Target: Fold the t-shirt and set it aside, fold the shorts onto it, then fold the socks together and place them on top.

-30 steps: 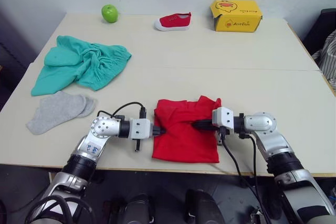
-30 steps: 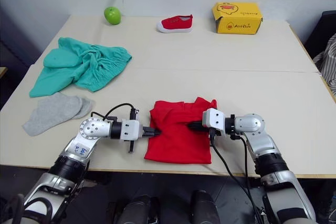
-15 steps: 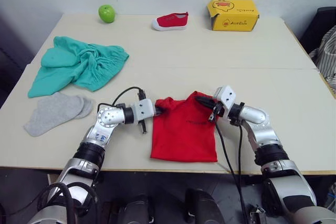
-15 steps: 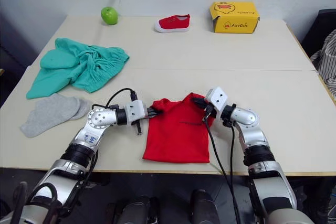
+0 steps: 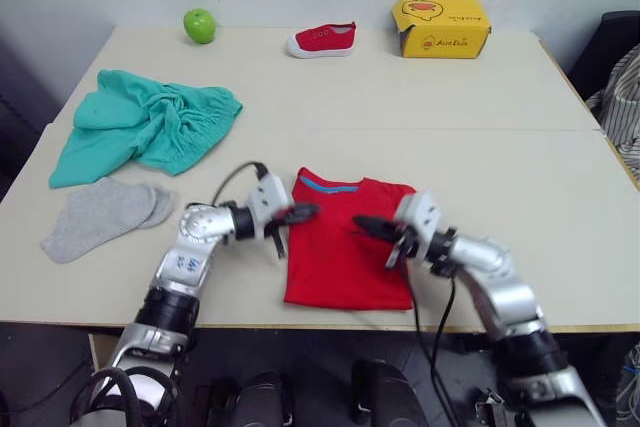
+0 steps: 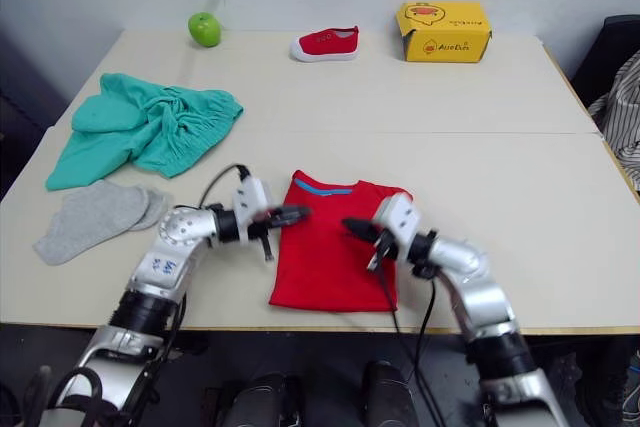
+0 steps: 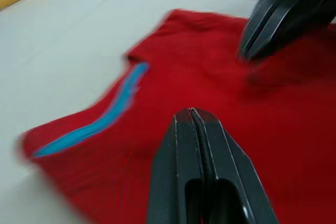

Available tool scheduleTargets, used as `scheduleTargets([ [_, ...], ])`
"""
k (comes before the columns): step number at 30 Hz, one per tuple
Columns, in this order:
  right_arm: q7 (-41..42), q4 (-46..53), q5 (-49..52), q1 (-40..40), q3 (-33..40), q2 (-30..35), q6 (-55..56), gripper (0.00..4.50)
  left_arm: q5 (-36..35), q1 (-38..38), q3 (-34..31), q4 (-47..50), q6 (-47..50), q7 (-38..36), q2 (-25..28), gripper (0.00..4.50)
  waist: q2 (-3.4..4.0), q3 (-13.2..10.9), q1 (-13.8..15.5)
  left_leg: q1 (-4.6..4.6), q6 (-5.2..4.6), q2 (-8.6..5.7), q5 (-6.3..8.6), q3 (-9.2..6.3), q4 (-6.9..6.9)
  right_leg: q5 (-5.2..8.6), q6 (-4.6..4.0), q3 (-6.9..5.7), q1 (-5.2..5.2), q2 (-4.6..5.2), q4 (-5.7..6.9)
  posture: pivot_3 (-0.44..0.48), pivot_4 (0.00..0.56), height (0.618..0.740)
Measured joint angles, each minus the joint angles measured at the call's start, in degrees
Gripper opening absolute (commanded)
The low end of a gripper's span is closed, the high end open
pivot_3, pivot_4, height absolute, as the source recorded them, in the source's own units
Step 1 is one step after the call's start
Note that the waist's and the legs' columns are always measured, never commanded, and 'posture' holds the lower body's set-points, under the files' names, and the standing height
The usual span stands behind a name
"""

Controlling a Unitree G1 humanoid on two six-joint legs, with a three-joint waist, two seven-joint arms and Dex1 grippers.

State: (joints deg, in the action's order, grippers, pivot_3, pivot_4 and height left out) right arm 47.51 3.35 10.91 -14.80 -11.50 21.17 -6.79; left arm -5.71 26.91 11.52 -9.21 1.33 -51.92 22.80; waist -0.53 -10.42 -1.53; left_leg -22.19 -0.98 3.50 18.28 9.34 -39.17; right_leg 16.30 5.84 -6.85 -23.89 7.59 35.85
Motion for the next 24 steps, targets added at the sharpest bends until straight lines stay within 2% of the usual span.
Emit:
scheduleTargets([
  [3, -4.5, 0.6, -3.6, 2.3, -1.4, -0.5, 0.3, 0.0, 2.7, -3.8, 2.6, 2.9, 0.5, 1.9, -0.2, 0.02, -0.01, 0.0, 0.1, 0.01, -0.02, 0.0, -0.01, -0.03, -0.02, -0.01, 0.01, 0.03, 0.01, 0.03, 0.0, 0.0, 0.15, 0.74],
  [10, -9.4, -4.9, -5.2, -0.1, 2.9, 0.5, 2.4, 0.0, 6.5, -4.0, 4.3, 6.1, 3.4, 6.0, 0.2, 0.02, -0.03, 0.2, 0.1, 0.13, -0.04, 0.01, 0.0, -0.07, -0.02, -0.01, -0.01, 0.01, 0.15, 0.05, -0.06, 0.0, 0.15, 0.74],
  [15, -10.1, -22.0, -4.6, -8.4, 9.4, 3.3, 8.2, 0.0, 7.1, -4.0, 4.9, 5.9, 3.9, 6.8, 0.8, 0.02, -0.06, 0.3, 0.0, 0.57, -0.09, 0.02, 0.03, 0.0, 0.03, 0.01, -0.03, 0.08, 0.5, 0.06, -0.21, 0.0, 0.15, 0.74],
  [19, -10.7, -32.5, -2.1, -13.5, 14.2, 3.1, 10.4, 0.0, 6.6, -4.0, 4.5, 5.1, 3.2, 6.7, 0.8, 0.02, -0.03, 0.3, -0.1, 0.73, -0.05, 0.07, 0.03, 0.13, 0.11, 0.04, -0.09, 0.19, 0.51, 0.05, -0.14, 0.0, 0.15, 0.74],
  [22, -10.1, -36.2, -0.9, -15.2, 15.6, 3.1, 11.5, 0.0, 4.4, -4.0, 3.3, 3.4, 2.2, 6.5, 0.0, 0.02, -0.02, 0.3, -0.1, 0.75, -0.05, 0.06, 0.03, 0.2, 0.1, 0.04, -0.09, 0.26, 0.48, 0.08, -0.1, 0.0, 0.15, 0.74],
  [24, -6.7, -35.8, 2.1, -15.3, 16.8, 2.8, 11.5, 0.0, 1.1, -3.9, 0.9, 1.2, 1.9, 5.4, -0.8, 0.02, -0.02, 0.3, -0.1, 0.72, -0.05, 0.09, 0.03, 0.26, 0.11, 0.04, -0.09, 0.32, 0.39, 0.07, -0.06, 0.0, 0.15, 0.74],
])
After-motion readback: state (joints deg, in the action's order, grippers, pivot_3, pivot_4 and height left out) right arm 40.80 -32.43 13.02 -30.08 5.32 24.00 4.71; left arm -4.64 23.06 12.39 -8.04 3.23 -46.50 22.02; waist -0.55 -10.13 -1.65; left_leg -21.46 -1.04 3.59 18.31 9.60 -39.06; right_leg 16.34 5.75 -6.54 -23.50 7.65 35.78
